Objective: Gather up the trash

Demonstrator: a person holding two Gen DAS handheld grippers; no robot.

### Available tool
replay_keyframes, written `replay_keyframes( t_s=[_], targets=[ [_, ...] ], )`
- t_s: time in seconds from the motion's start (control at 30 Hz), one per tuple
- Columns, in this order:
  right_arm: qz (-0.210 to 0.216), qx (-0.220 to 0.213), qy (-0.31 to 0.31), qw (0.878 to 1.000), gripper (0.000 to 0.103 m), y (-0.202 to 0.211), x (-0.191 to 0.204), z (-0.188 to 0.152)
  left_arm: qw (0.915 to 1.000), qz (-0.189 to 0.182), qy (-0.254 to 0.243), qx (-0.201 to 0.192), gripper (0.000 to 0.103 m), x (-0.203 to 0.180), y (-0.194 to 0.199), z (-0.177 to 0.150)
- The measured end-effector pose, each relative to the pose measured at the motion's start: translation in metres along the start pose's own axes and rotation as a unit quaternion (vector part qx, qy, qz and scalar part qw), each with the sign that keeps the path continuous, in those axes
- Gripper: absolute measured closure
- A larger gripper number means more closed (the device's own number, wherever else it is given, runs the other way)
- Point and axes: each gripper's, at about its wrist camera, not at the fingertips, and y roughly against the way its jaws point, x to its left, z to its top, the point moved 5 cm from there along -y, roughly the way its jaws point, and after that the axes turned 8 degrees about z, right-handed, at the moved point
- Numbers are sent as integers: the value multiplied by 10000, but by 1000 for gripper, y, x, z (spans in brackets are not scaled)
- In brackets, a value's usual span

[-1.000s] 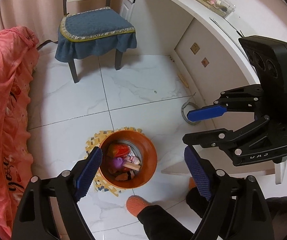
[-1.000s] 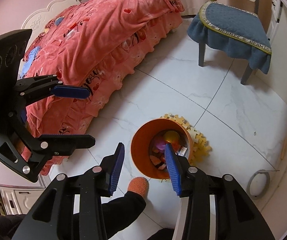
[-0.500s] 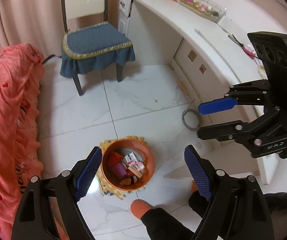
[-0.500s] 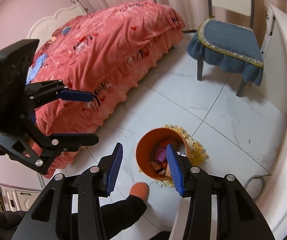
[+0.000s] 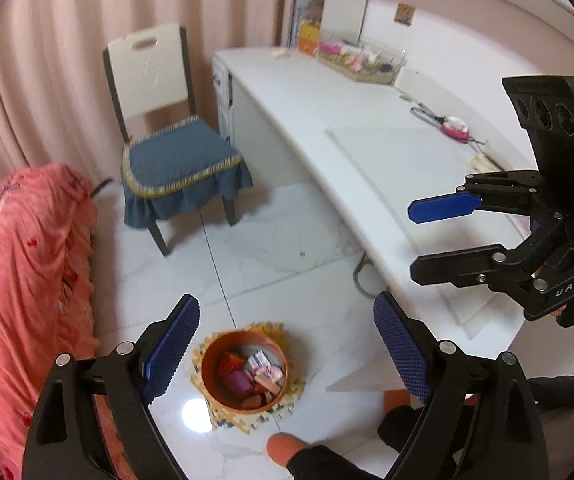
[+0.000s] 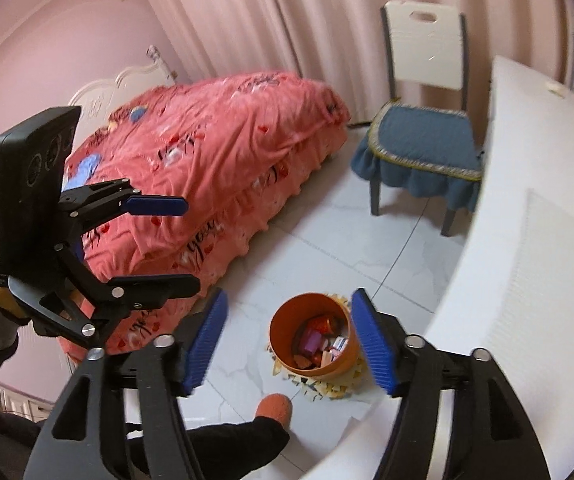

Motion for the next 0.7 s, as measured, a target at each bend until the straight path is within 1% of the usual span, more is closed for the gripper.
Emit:
replay_keyframes(
  t_s=[0.1, 0.2, 0.23, 0.3, 0.4, 0.53, 0.6, 0.7],
  targets=[
    [-105, -287, -114, 9995, 26, 37, -1, -4, 9995, 121, -91, -263, 7, -16, 19, 12],
    [-172, -501, -149, 9985, 26, 66, -2, -8, 9990, 45, -81, -446, 7, -28, 33, 20],
    [-214, -566, -157, 9980, 23, 75, -1, -10, 9986, 17, -107, -510, 7, -35, 38, 23],
    [-323, -721, -139, 9968, 16, 94, 0, -12, 9979, 76, -194, -611, 7, -46, 45, 27],
    [-369, -907, -120, 9951, 16, 117, 2, -17, 9971, 105, -256, -713, 7, -59, 53, 32],
    [-510, -1163, -176, 9917, 16, 149, -1, -27, 9953, 7, -314, -921, 7, -80, 65, 42],
    [-591, -1241, -219, 9903, 15, 161, -3, -31, 9941, 22, -357, -1024, 6, -89, 70, 47],
    [-796, -1393, -286, 9866, 14, 183, -8, -41, 9925, 6, -380, -1160, 6, -102, 77, 52]
  ],
)
